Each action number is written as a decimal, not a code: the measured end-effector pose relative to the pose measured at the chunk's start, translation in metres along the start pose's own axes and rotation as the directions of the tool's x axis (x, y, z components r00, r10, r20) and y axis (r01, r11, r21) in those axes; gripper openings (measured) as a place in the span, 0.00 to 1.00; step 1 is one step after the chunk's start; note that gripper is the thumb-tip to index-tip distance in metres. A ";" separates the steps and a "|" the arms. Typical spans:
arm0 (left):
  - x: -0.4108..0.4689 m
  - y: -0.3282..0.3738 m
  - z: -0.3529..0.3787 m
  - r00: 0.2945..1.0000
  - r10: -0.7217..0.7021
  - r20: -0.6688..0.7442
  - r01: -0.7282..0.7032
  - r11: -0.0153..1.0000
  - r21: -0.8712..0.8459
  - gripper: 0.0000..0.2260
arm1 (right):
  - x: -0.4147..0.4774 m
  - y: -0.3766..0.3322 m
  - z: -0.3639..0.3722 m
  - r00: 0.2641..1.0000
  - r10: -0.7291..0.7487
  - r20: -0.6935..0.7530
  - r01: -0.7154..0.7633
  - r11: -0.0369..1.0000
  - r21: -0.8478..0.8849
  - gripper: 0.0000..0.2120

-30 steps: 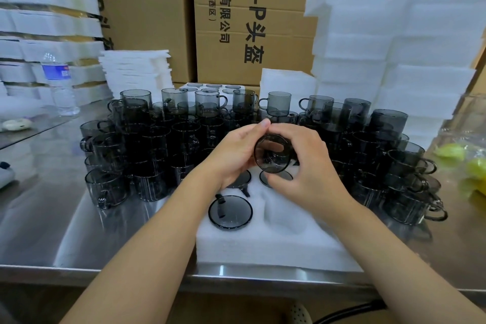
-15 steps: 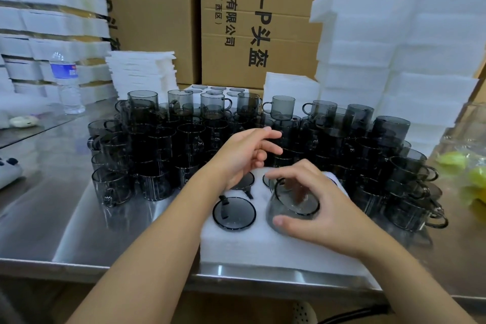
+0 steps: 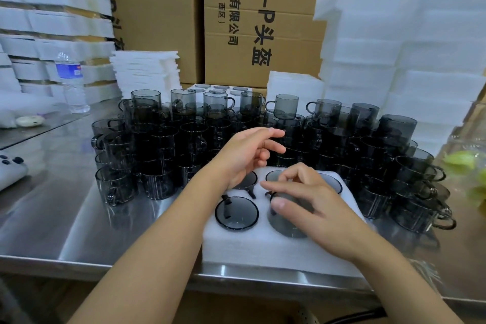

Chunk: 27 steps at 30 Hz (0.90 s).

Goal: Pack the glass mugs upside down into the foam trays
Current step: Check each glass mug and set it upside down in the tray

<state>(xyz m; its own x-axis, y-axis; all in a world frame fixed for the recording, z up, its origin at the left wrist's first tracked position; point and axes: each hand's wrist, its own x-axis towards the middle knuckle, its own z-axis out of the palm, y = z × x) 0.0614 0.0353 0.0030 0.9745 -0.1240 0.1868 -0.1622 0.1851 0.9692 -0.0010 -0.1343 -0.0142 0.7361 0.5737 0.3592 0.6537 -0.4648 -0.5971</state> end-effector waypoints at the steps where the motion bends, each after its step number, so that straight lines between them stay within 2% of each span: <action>1: 0.000 0.000 0.000 1.000 -0.001 0.001 0.001 1.000 -0.004 0.09 | 0.001 0.001 0.001 1.000 0.008 -0.017 -0.008 1.000 -0.008 0.23; 3: 0.000 -0.001 0.000 1.000 0.002 0.003 -0.002 1.000 -0.007 0.10 | 0.002 0.001 0.002 1.000 0.014 -0.012 -0.015 0.997 -0.074 0.17; 7: 0.001 -0.001 -0.001 1.000 0.008 0.001 -0.008 1.000 -0.006 0.10 | 0.001 0.002 0.002 0.999 -0.001 0.032 0.007 0.980 -0.199 0.16; 16: 0.000 -0.001 -0.001 1.000 0.009 -0.001 -0.009 1.000 0.009 0.10 | 0.001 -0.001 0.003 1.000 -0.011 -0.010 0.009 0.984 -0.176 0.13; 19: 0.000 -0.001 0.000 1.000 0.007 -0.005 -0.007 1.000 0.008 0.11 | 0.004 -0.002 -0.002 0.994 -0.010 -0.105 -0.003 0.992 -0.130 0.08; 22: 0.000 -0.001 0.000 1.000 -0.001 -0.005 0.001 1.000 0.024 0.11 | 0.010 0.006 -0.023 0.948 0.000 -0.320 -0.074 0.973 -0.220 0.10; 24: 0.000 -0.001 -0.001 1.000 0.002 0.010 -0.003 0.999 0.036 0.10 | 0.012 0.017 -0.048 0.899 0.001 -0.437 -0.179 0.914 -0.365 0.09; 25: -0.001 -0.001 -0.002 1.000 0.004 0.019 -0.005 0.999 0.035 0.09 | 0.013 0.022 -0.061 0.894 0.005 -0.449 -0.238 0.853 -0.464 0.10; 27: 0.000 0.000 -0.003 0.999 0.006 0.035 -0.007 1.000 0.020 0.09 | 0.012 0.035 -0.083 0.922 0.100 -0.375 -0.339 0.675 -0.655 0.12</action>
<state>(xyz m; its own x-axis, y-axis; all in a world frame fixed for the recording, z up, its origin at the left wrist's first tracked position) 0.0614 0.0383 0.0021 0.9675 -0.1571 0.1981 -0.1718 0.1665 0.9710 0.0451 -0.1994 0.0284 0.8094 0.2299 0.5404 0.3070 -0.9501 -0.0555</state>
